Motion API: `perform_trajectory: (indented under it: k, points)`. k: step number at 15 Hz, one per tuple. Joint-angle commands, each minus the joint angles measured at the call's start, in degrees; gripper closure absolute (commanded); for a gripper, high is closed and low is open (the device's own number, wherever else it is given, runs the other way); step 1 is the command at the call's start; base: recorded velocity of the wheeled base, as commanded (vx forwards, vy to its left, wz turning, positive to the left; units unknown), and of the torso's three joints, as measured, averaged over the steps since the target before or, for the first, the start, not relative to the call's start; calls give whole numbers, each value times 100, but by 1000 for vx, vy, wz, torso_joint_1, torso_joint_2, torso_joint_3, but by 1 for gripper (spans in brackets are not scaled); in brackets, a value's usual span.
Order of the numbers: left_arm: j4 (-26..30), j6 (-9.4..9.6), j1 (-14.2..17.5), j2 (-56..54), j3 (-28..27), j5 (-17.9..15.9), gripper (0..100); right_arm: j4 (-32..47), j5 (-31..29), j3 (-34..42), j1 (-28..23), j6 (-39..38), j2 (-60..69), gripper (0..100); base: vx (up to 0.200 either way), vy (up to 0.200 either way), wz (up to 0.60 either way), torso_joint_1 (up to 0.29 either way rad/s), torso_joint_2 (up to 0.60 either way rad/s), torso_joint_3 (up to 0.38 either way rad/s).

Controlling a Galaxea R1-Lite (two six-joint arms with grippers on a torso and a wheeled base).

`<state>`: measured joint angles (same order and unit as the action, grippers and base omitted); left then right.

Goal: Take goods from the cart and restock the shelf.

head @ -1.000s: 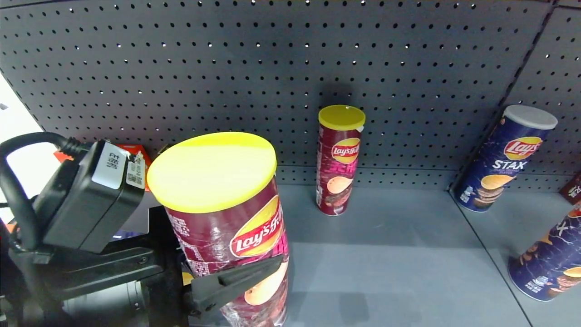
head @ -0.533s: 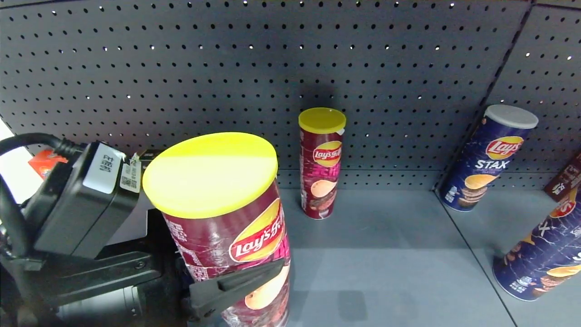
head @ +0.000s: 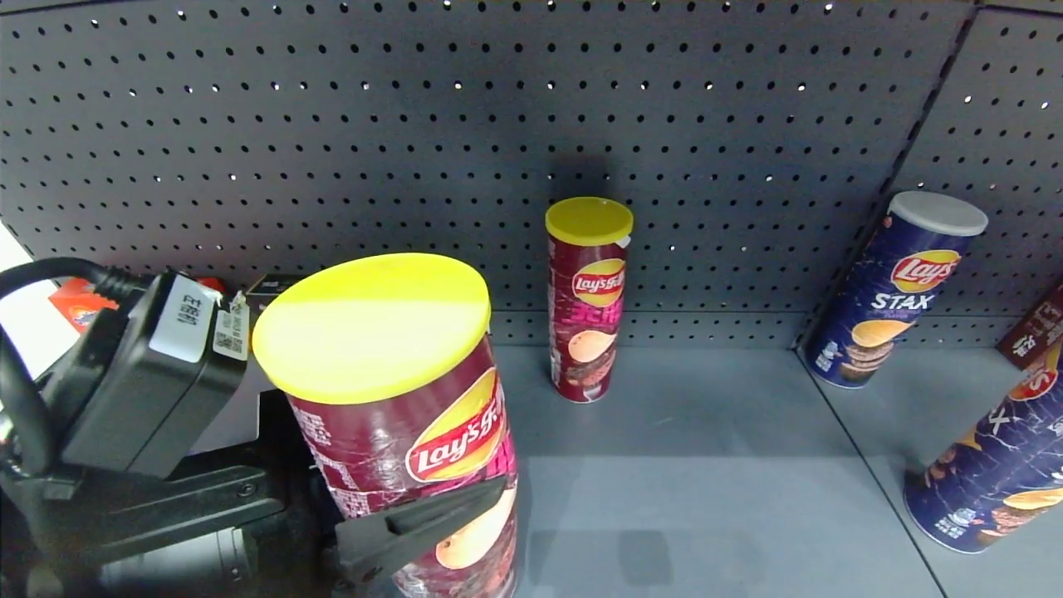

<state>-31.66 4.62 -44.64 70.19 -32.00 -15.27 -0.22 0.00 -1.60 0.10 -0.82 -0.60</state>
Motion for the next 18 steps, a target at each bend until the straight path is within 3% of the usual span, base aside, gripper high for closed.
perform_trajectory:
  k: [1,4,8,10,13,18]
  points:
    - [2,-40,52,-111,-17,-2,100,312,53,-1255,148,-340,-608,0,0,0,0,0,0,0]
    - [2,-102,131,-120,18,7,100,540,826,-1906,535,-340,-679,0,0,0,0,0,0,0]
    - [2,-102,166,-111,-8,16,100,382,1441,-2776,711,-244,-1821,0,0,0,0,0,0,0]
    - [2,-102,237,-111,1,7,100,171,1714,-3250,764,249,-2656,0,0,0,0,0,0,0]
    - [2,-102,245,-111,27,7,100,-567,1811,-3391,860,363,-3438,0,0,0,0,0,0,0]
    - [-7,-102,333,-111,10,-11,100,-751,1802,-3998,1511,512,-4502,0,0,0,0,0,0,0]
